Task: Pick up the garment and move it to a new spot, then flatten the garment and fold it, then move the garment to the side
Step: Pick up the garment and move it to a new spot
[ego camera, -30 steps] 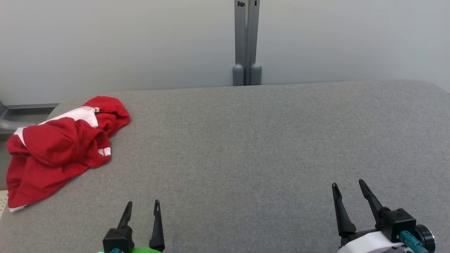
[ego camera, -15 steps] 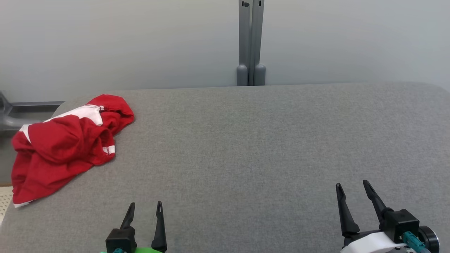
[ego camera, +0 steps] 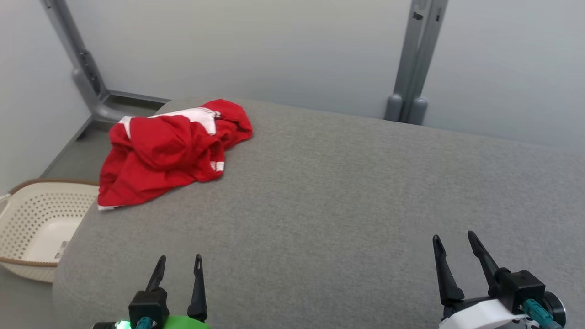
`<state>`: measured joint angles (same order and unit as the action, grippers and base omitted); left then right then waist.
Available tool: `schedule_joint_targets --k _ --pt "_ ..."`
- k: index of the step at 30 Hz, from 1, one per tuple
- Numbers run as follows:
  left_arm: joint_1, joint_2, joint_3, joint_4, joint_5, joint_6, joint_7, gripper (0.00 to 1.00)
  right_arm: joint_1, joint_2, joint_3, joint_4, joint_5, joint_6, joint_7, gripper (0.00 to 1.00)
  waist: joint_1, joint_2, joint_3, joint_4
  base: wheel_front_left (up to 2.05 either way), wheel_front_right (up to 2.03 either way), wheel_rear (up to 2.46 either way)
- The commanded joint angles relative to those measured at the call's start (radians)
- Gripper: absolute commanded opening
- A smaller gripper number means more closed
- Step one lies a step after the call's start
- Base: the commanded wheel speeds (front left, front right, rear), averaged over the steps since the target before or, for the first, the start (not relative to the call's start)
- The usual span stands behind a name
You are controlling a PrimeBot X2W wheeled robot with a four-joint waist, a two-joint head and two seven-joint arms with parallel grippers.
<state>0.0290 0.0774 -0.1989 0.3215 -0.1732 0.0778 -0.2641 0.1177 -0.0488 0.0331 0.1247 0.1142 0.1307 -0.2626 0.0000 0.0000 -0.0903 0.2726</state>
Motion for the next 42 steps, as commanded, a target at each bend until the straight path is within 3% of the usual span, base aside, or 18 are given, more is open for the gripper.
schedule_joint_targets --k 1,15,24,29,35,42 --pt "-0.014 0.01 0.002 -0.004 0.004 -0.002 -0.001 1.0 -0.011 -0.003 0.003 -0.003 0.006 0.0 -0.004 1.0 0.0 0.0 -0.006 0.146 0.0 0.0 0.0" --pt "0.017 0.004 0.05 -0.074 -0.008 0.035 -0.001 1.0 -0.092 -0.003 0.077 0.022 -0.014 0.0 -0.004 1.0 0.0 0.0 0.055 0.206 0.0 0.0 0.0" --pt "-0.018 0.005 0.127 -0.116 -0.041 0.073 -0.001 1.0 -0.05 -0.003 0.042 -0.001 -0.018 0.0 -0.003 1.0 0.0 0.0 0.055 0.206 0.0 0.0 0.0" --pt "-0.126 0.082 0.181 -0.157 -0.051 0.044 0.003 1.0 -0.044 -0.004 0.027 -0.025 -0.047 0.0 -0.004 1.0 0.0 0.0 0.111 0.151 0.0 0.0 0.0" --pt "-0.427 0.223 0.191 -0.191 -0.012 -0.007 0.06 1.0 -0.119 -0.004 0.012 -0.057 -0.124 0.0 -0.004 1.0 0.0 0.0 0.27 0.071 0.0 0.0 0.0" --pt "-0.78 0.298 0.125 -0.029 0.037 -0.071 0.172 1.0 -0.217 -0.004 -0.003 -0.069 -0.178 0.0 -0.004 1.0 0.0 0.0 0.409 -0.01 0.0 0.0 0.0"
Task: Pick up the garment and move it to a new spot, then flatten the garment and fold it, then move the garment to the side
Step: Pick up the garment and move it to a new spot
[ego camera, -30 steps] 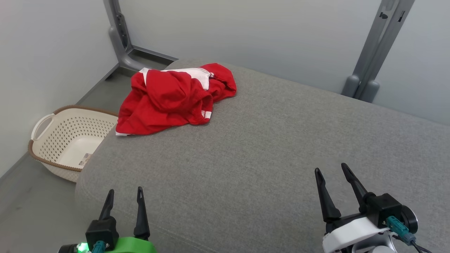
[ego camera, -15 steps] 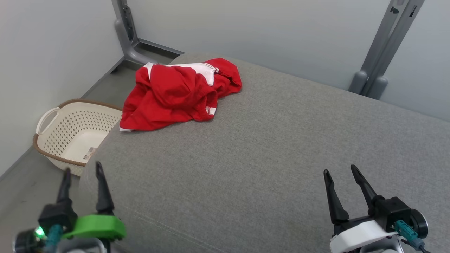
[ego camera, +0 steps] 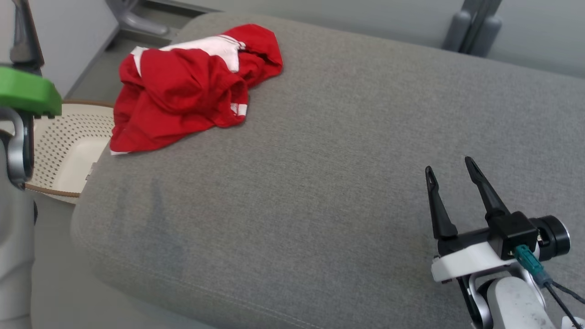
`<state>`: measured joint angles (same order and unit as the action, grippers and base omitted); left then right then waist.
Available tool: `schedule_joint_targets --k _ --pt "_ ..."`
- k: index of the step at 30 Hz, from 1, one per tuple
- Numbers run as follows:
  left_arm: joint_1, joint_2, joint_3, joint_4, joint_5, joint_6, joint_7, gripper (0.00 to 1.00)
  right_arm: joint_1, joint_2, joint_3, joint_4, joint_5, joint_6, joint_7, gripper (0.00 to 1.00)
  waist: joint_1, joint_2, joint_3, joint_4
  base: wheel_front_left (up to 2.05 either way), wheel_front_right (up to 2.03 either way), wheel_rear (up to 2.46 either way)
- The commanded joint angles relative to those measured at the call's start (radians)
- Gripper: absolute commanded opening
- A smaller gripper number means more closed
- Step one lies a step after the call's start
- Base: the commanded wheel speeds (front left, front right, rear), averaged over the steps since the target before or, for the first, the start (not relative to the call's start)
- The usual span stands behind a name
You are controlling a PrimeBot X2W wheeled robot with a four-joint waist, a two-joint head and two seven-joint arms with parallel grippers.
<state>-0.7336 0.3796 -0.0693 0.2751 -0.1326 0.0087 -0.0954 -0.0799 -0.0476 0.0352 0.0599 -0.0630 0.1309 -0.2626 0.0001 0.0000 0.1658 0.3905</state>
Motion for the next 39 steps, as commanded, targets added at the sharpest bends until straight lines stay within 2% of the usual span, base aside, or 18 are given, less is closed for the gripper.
schedule_joint_targets --k 1,5,10,14,21,22,23,24,25,31,39 --pt "-0.048 -0.013 -0.006 0.058 -0.014 -0.006 0.016 1.0 -0.027 -0.005 -0.006 -0.005 -0.005 0.0 -0.004 1.0 -0.0001 0.0 0.167 -0.139 0.0 0.0 0.0" --pt "-0.131 -0.049 0.003 0.265 -0.064 -0.022 0.07 1.0 -0.053 -0.004 -0.008 -0.009 -0.03 0.0 -0.004 1.0 -0.0001 0.0 0.21 -0.184 0.0 0.0 0.0" --pt "-0.158 -0.077 0.018 0.486 -0.13 -0.063 0.116 1.0 -0.057 -0.004 -0.022 -0.019 -0.043 0.0 -0.004 1.0 -0.0001 0.0 0.252 -0.233 0.0 0.0 0.0" --pt "-0.169 -0.092 -0.001 0.597 -0.14 -0.087 0.118 1.0 -0.055 -0.004 -0.045 -0.033 -0.055 0.0 -0.004 1.0 -0.0001 0.0 0.291 -0.25 0.0 0.0 0.0" --pt "-0.201 -0.099 -0.015 0.731 -0.145 -0.091 0.089 0.98 -0.058 -0.004 -0.052 -0.041 -0.062 0.0 -0.004 1.0 -0.0001 0.0 0.315 -0.257 0.0 0.0 0.0" --pt "-0.207 -0.095 -0.019 0.749 -0.139 -0.089 0.085 0.76 -0.059 -0.004 -0.052 -0.039 -0.06 0.0 -0.004 1.0 -0.0001 0.0 0.314 -0.257 0.0 0.0 0.0" --pt "-0.212 -0.093 -0.021 0.761 -0.135 -0.085 0.083 0.37 -0.059 -0.004 -0.052 -0.037 -0.057 0.0 -0.004 1.0 -0.0001 0.0 0.312 -0.257 0.0 0.0 0.0" --pt "-0.216 -0.092 -0.024 0.776 -0.134 -0.085 0.078 0.09 -0.06 -0.004 -0.051 -0.033 -0.052 0.0 -0.004 1.0 -0.0001 0.0 0.306 -0.256 0.0 0.0 0.0" --pt "-0.22 -0.089 -0.023 0.788 -0.136 -0.087 0.073 0.0 -0.06 -0.004 -0.049 -0.03 -0.05 0.0 -0.004 1.0 -0.0001 0.0 0.302 -0.256 0.0 0.0 0.0" --pt "-0.241 -0.082 -0.043 0.845 -0.13 -0.097 0.044 0.0 -0.056 -0.004 -0.039 -0.015 -0.03 0.0 -0.004 1.0 -0.0001 0.0 0.246 -0.246 0.0 0.0 0.0" --pt "-0.264 -0.056 -0.104 0.862 -0.098 -0.118 0.014 0.0 -0.02 -0.004 -0.03 0.021 0.021 0.0 -0.004 1.0 -0.0001 0.0 0.103 -0.247 0.0 0.0 0.0"
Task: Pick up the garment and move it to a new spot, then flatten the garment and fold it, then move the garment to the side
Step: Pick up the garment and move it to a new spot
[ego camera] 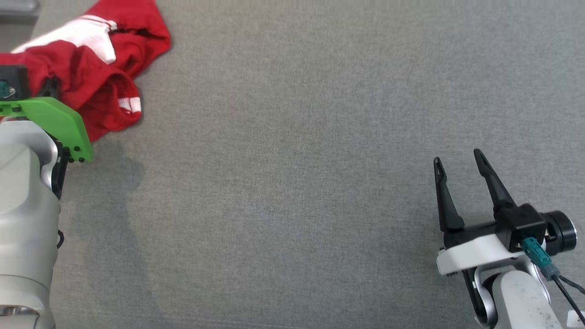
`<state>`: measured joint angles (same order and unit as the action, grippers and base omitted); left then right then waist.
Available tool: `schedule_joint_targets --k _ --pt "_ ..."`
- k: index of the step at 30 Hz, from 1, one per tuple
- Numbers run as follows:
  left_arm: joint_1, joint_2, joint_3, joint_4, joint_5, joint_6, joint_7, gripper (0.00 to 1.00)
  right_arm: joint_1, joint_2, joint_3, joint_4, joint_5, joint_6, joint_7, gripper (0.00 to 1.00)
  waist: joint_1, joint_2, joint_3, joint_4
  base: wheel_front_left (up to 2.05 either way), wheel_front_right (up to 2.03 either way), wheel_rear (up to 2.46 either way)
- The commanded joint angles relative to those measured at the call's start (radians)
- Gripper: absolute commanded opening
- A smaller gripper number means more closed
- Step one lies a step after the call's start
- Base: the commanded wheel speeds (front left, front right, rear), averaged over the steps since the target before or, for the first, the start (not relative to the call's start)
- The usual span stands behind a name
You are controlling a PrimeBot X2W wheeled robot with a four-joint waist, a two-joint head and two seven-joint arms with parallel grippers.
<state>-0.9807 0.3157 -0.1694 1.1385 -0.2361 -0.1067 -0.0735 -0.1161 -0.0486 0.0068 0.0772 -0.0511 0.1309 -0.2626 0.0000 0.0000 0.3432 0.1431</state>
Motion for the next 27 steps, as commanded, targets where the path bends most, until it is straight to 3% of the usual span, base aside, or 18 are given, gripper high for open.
schedule_joint_targets --k 1,9,14,20,27 --pt "-0.021 0.008 -0.015 -0.006 0.011 -0.006 -0.011 0.0 0.02 -0.003 -0.003 0.008 0.016 0.0 -0.004 1.0 0.0 0.0 -0.094 -0.001 0.0 0.0 0.0" --pt "-0.043 -0.007 -0.147 -0.062 0.063 -0.024 0.005 0.0 0.108 -0.003 -0.023 0.046 0.083 0.0 -0.004 1.0 0.0 0.0 -0.302 -0.057 0.0 0.0 0.0" --pt "-0.06 -0.055 -0.28 -0.165 0.006 -0.022 0.04 0.0 0.157 -0.003 -0.047 0.047 0.103 0.0 -0.004 1.0 0.0 0.0 -0.388 -0.138 0.0 0.0 0.0" --pt "-0.083 -0.096 -0.437 -0.34 -0.115 -0.023 0.072 0.0 0.191 -0.003 -0.074 0.046 0.108 0.0 -0.004 1.0 0.0 0.0 -0.429 -0.247 0.0 0.0 0.0" --pt "-0.045 -0.153 -0.498 -0.461 -0.244 -0.021 0.091 0.0 0.206 -0.003 -0.083 0.044 0.105 0.0 -0.004 1.0 0.0 0.0 -0.403 -0.344 0.0 0.0 0.0"
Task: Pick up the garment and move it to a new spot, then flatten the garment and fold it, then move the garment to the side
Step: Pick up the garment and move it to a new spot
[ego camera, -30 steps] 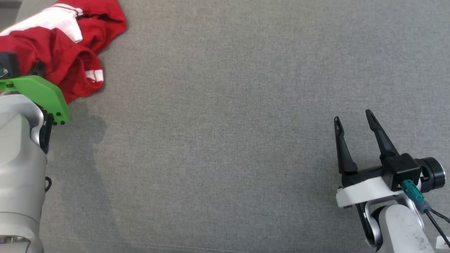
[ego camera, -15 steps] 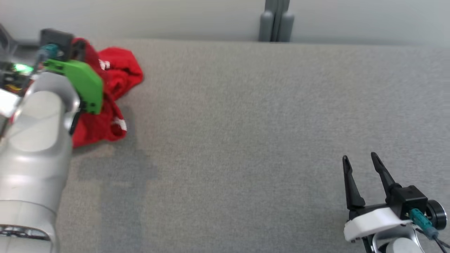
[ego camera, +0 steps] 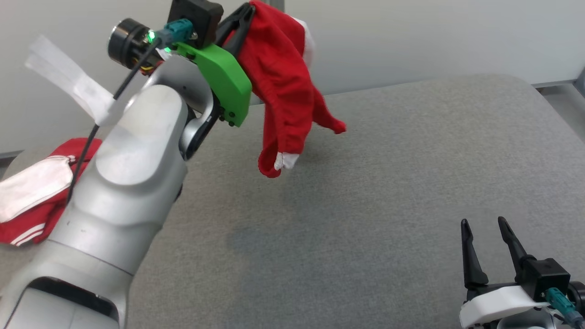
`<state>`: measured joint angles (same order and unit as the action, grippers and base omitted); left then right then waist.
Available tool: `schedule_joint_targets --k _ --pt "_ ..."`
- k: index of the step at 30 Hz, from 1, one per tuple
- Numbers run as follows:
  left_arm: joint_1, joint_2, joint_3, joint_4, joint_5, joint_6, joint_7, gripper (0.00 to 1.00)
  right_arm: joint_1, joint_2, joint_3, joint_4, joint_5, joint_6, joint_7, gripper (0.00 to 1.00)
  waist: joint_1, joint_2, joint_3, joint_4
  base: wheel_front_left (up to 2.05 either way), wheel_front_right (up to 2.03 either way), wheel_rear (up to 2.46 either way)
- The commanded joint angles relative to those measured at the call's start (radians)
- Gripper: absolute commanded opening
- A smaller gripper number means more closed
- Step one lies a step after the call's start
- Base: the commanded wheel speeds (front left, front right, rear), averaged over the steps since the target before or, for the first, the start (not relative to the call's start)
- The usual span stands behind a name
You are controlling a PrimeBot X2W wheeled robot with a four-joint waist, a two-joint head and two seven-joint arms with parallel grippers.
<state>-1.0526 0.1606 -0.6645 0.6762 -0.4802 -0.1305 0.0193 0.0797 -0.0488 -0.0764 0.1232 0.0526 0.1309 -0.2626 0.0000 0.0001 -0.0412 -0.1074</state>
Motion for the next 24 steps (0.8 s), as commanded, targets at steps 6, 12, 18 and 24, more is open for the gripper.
schedule_joint_targets --k 6,12,18,24 --pt "0.16 -0.042 -0.03 0.075 -0.055 0.012 -0.015 0.0 -0.012 -0.002 0.018 -0.002 0.019 0.0 -0.004 1.0 0.0 -0.0001 0.047 -0.15 0.0 0.0 0.0" --pt "0.255 -0.049 -0.04 0.239 -0.041 0.067 -0.084 0.0 -0.06 -0.003 0.045 -0.011 0.042 0.0 -0.004 1.0 0.0 -0.0001 0.151 -0.178 0.0 0.0 0.0" --pt "0.293 -0.067 -0.042 0.359 -0.054 0.079 -0.152 0.0 -0.091 -0.002 0.044 -0.012 0.049 0.0 -0.004 1.0 0.0 -0.0001 0.209 -0.165 0.0 0.0 0.0" --pt "0.295 -0.095 -0.042 0.405 -0.083 0.059 -0.21 0.33 -0.101 -0.003 0.034 -0.003 0.037 0.0 -0.004 1.0 0.0 -0.0001 0.198 -0.122 0.0 0.0 0.0"
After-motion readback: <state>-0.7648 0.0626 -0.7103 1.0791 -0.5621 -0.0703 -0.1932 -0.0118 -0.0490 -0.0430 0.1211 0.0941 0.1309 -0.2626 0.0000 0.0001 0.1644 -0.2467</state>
